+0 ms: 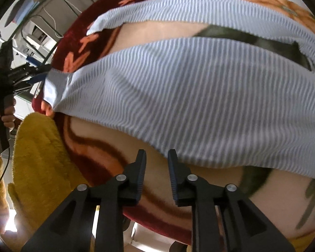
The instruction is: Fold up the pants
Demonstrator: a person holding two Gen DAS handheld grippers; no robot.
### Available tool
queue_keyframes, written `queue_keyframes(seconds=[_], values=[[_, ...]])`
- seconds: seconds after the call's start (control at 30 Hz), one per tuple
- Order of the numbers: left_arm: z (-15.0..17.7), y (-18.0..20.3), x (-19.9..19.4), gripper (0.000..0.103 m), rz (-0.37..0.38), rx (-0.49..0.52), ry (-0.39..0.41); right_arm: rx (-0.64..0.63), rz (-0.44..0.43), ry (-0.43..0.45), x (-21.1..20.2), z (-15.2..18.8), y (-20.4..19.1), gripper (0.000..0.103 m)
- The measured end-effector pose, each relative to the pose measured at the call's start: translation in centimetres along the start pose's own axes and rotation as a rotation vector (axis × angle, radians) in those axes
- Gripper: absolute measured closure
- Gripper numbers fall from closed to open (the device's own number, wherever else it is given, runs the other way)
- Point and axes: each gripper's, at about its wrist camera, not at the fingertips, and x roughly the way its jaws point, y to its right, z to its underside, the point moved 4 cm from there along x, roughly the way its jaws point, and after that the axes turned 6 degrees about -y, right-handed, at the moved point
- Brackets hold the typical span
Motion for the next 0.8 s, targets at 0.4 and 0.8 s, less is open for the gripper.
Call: queue_keyframes(seconds=[0.4, 0.8], values=[[-1.0, -1.0, 4.4, 0.037, -0.171, 0.092, -0.084, 0.026, 0.196, 0.119, -3.8, -6.7, 6.8, 0.057], [-1.8, -4.4, 7.2, 0.034, -0.130, 0.009, -0.236, -0.087, 0.230, 0.040, 0.7, -12.3, 6.2, 0.057]])
